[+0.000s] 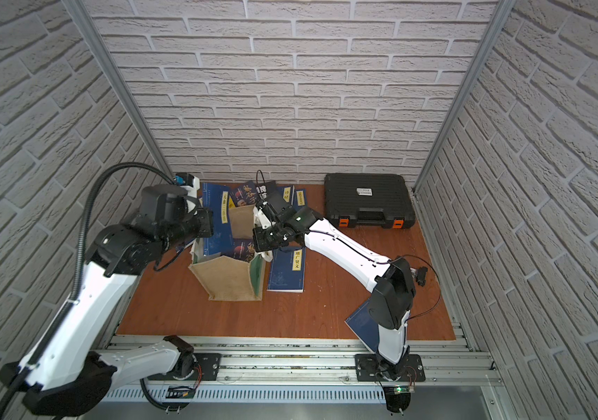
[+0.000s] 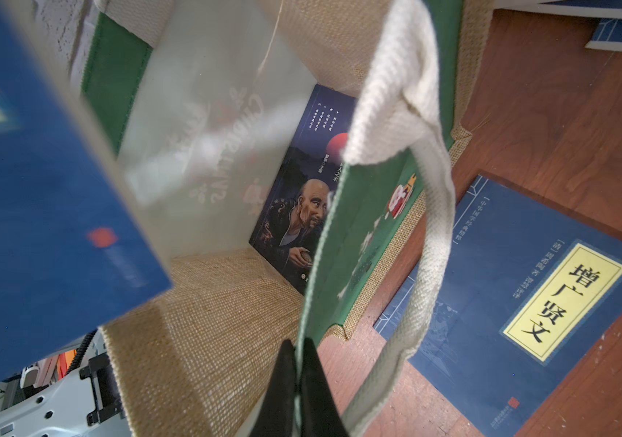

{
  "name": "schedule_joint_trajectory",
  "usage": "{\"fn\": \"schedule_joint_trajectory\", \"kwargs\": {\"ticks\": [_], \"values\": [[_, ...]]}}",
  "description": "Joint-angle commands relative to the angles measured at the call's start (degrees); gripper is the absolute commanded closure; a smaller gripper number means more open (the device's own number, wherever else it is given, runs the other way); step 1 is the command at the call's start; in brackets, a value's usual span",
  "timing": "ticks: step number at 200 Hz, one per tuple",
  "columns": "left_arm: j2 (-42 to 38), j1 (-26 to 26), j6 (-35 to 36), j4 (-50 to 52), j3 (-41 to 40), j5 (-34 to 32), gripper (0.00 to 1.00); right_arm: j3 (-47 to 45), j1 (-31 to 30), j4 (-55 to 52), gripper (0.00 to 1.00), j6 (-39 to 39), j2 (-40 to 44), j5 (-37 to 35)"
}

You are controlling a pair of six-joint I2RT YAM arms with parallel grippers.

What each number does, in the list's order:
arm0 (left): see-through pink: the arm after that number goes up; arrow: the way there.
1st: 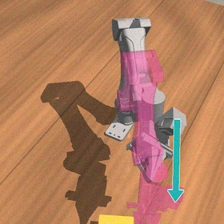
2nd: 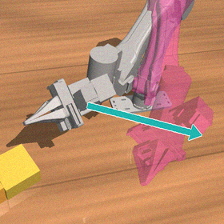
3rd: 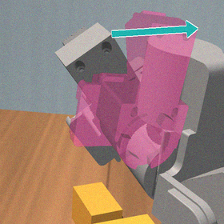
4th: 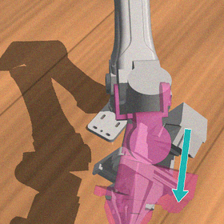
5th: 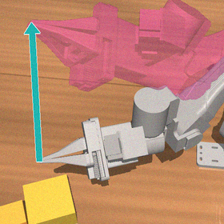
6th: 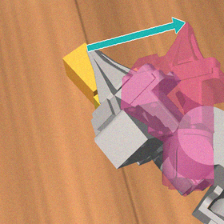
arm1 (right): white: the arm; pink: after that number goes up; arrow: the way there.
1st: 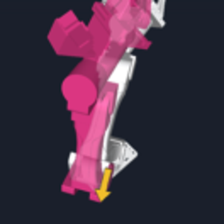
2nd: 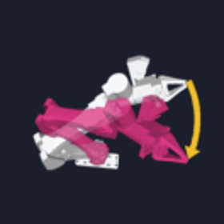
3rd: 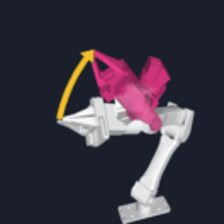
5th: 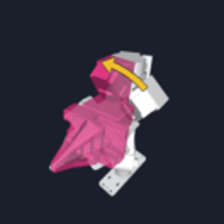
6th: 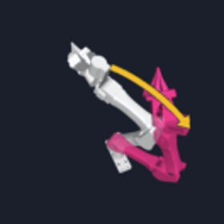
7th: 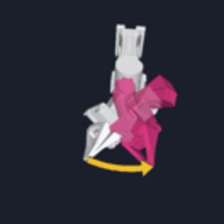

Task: Put the books into the canvas bag
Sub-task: Place the book in the canvas bag.

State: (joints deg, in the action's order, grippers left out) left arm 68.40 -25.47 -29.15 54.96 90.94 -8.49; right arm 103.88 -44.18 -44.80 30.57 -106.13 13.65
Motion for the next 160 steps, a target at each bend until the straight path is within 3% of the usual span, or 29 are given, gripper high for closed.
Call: {"fn": "schedule_joint_trajectory", "kwargs": {"ticks": [1, 48, 102, 160], "values": [[0.55, 5.13, -2.58, -6.28, -2.37, 18.25, 1.00, -1.69, 0.74, 0.25, 0.94, -1.91, 3.68, -1.23], [1.67, 10.96, -1.79, -8.13, -8.62, 27.79, 1.00, -2.55, 1.26, 1.25, 0.94, -1.69, 3.92, -0.59], [4.17, 11.68, 1.24, -6.48, -11.40, 29.80, 1.00, 0.08, 1.38, 1.71, 0.94, -2.09, 2.27, 0.95], [9.79, 17.24, 1.77, -7.28, -14.12, 34.06, 1.00, -0.60, 1.44, 1.58, 0.94, -2.53, 2.25, 0.68]]}}
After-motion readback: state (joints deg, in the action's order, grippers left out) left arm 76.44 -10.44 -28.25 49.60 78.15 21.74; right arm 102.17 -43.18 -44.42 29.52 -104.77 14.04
